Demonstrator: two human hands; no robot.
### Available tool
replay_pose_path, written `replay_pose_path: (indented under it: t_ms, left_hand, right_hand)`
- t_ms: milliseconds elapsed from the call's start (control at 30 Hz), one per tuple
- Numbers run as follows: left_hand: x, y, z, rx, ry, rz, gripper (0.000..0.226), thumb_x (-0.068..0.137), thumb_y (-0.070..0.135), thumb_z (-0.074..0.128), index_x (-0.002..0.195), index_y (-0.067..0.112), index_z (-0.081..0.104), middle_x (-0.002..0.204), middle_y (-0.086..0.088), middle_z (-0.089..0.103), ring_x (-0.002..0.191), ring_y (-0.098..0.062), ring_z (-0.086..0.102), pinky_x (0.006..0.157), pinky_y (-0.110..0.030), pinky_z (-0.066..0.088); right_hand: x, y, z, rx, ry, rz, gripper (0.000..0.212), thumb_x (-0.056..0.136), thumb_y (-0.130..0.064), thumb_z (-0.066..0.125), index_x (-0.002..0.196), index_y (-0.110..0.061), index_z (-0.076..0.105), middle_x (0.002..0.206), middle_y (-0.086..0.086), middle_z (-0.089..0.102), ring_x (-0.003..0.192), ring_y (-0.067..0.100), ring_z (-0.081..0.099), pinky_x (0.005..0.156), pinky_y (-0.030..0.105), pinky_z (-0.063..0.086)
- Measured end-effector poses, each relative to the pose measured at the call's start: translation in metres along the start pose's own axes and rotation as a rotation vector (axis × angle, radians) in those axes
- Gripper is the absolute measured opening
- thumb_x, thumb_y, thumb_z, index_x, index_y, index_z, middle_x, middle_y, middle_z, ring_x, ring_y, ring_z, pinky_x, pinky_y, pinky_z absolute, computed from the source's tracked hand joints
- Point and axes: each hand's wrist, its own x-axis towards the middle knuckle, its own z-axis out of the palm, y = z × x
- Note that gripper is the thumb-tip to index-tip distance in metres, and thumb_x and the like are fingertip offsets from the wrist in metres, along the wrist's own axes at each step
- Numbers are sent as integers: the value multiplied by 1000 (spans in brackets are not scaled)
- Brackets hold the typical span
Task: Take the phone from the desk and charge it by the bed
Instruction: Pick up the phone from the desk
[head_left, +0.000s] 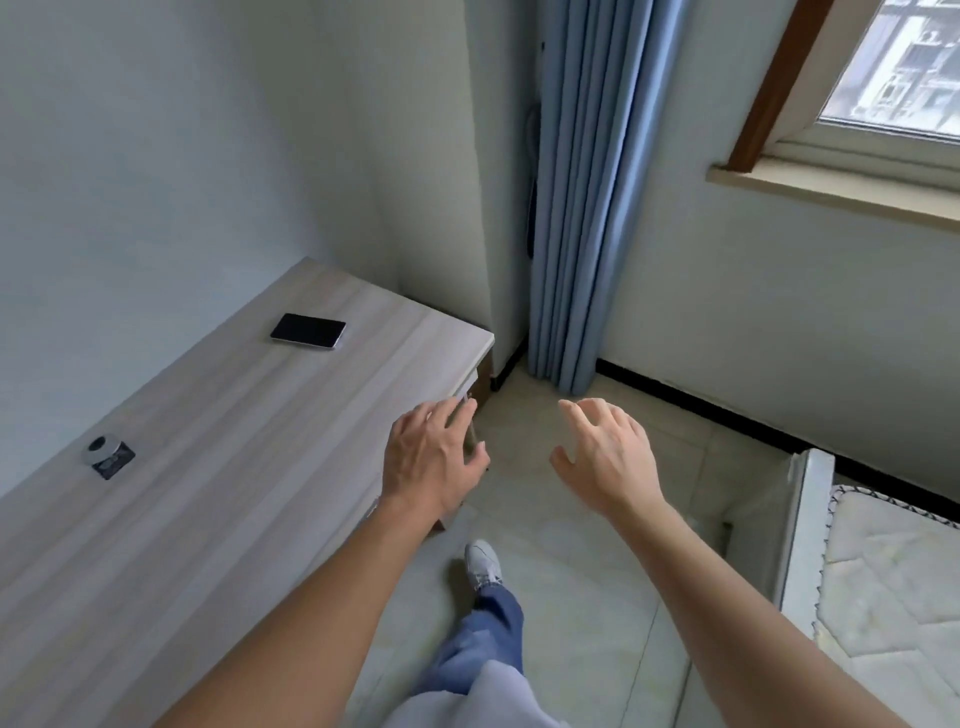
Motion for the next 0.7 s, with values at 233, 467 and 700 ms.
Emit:
replay_pose_path:
  t_ms: [233, 467, 700]
  left_hand:
    - [92, -70, 14, -4, 3, -119, 51, 89, 45, 53, 133, 20, 57, 133, -4, 63, 116, -25, 59, 91, -41, 50]
    - [165, -165, 23, -24, 30, -293, 53, 91, 48, 51, 136, 21, 55, 134, -3, 63, 118, -22, 58, 94, -38, 49]
    - [186, -229, 34, -55, 46, -556, 50, 88, 47, 59, 129, 19, 61, 124, -5, 68, 111, -25, 63, 88, -41, 51]
  right_hand:
    - [133, -36, 22, -31, -52, -125, 54, 81, -34, 63, 132, -18, 55, 126, 7, 62, 119, 31, 57, 101, 43, 44]
    - [259, -100, 50, -80, -131, -269, 56, 89, -43, 53, 140, -24, 44, 141, 7, 54, 130, 29, 50, 110, 44, 38]
    - [335, -156, 79, -88, -238, -423, 55, 89, -43, 51, 140, -25, 43, 143, 6, 51, 131, 29, 48, 111, 44, 37]
